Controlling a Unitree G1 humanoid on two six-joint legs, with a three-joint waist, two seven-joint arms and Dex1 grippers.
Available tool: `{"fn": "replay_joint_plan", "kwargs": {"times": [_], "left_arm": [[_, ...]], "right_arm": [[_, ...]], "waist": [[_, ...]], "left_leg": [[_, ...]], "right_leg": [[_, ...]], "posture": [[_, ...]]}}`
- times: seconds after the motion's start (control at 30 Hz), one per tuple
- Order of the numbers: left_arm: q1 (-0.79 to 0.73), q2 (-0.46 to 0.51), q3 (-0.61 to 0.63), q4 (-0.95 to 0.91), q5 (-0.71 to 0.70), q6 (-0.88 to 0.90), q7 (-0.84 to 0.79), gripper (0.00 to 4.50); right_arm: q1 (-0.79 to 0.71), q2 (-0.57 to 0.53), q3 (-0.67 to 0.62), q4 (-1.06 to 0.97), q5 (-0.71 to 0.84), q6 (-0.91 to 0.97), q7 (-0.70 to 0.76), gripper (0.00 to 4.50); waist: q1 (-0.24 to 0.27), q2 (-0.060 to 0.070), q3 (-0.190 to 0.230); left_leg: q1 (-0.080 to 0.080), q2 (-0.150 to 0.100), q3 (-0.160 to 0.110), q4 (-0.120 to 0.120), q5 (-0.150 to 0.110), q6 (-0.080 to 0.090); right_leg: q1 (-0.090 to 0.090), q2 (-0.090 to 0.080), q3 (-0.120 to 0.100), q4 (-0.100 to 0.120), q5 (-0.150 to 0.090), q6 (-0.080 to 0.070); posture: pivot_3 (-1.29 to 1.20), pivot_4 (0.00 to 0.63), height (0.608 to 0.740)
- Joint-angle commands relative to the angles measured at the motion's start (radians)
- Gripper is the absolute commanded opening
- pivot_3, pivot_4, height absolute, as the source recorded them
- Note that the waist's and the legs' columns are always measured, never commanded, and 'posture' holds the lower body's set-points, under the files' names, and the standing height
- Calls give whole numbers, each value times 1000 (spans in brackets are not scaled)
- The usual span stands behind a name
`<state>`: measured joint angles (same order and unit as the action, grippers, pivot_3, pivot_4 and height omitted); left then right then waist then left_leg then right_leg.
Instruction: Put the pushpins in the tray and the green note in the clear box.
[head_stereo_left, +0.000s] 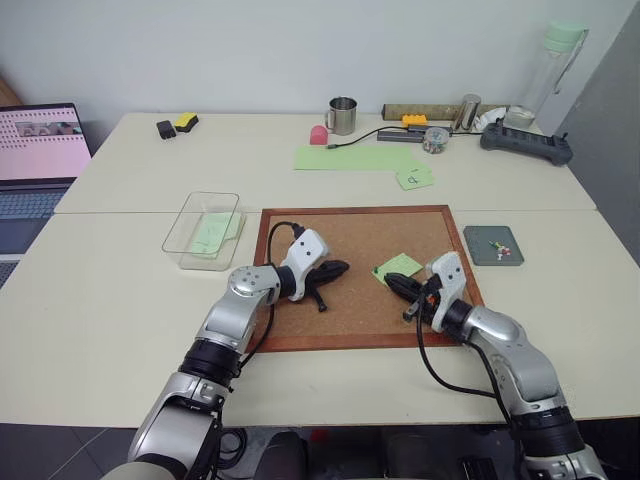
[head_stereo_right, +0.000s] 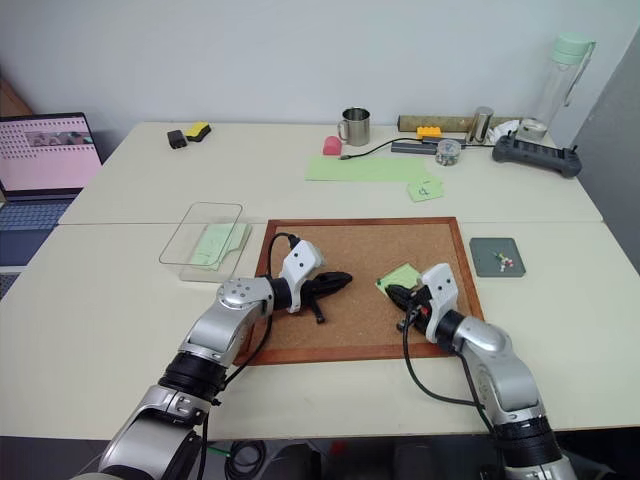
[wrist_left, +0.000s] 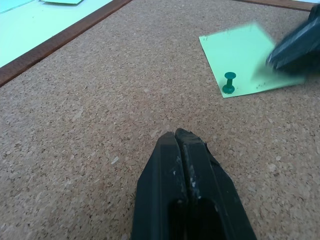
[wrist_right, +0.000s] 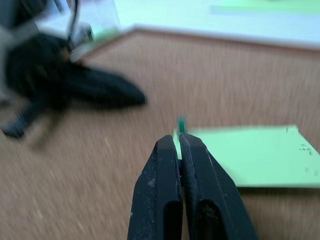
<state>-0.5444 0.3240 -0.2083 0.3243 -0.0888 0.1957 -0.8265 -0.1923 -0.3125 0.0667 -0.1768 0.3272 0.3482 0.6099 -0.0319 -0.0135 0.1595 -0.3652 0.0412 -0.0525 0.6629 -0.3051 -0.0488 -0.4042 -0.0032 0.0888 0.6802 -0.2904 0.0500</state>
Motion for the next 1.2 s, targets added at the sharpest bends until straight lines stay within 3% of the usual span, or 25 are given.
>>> {"fn": "replay_joint_plan", "kwargs": {"times": [0.03,0.4,0.67,0.97,1.2], "left_arm": [[13,4,-5,-18,5,11,-5,0],[9,4,-4,-14,7,9,-8,0],[9,5,-3,-14,8,10,-10,0],[9,8,-2,-18,8,11,-10,0],[16,13,2,-29,8,17,-6,0]], "right_arm": [[-6,-4,-33,-52,23,-29,5,79],[-45,-2,-157,-27,72,-2,-66,79],[-153,-62,-312,218,-23,-24,-263,79],[-232,-106,-349,429,-45,-55,-289,79],[-248,-107,-353,483,-41,-81,-287,1482]], "waist": [[1,0,0],[1,0,0],[1,0,0],[0,0,0],[0,0,0]], "left_leg": [[0,0,0,0,0,0],[0,0,0,0,0,0],[0,0,1,0,0,0],[0,0,2,0,0,0],[0,0,2,0,0,0]], "right_leg": [[0,0,0,0,0,0],[0,0,0,0,0,0],[0,0,0,0,0,0],[0,0,1,0,0,0],[0,0,1,0,0,0]], "posture": [[0,150,740],[0,150,740],[0,150,740],[0,150,740],[0,150,740]]}}
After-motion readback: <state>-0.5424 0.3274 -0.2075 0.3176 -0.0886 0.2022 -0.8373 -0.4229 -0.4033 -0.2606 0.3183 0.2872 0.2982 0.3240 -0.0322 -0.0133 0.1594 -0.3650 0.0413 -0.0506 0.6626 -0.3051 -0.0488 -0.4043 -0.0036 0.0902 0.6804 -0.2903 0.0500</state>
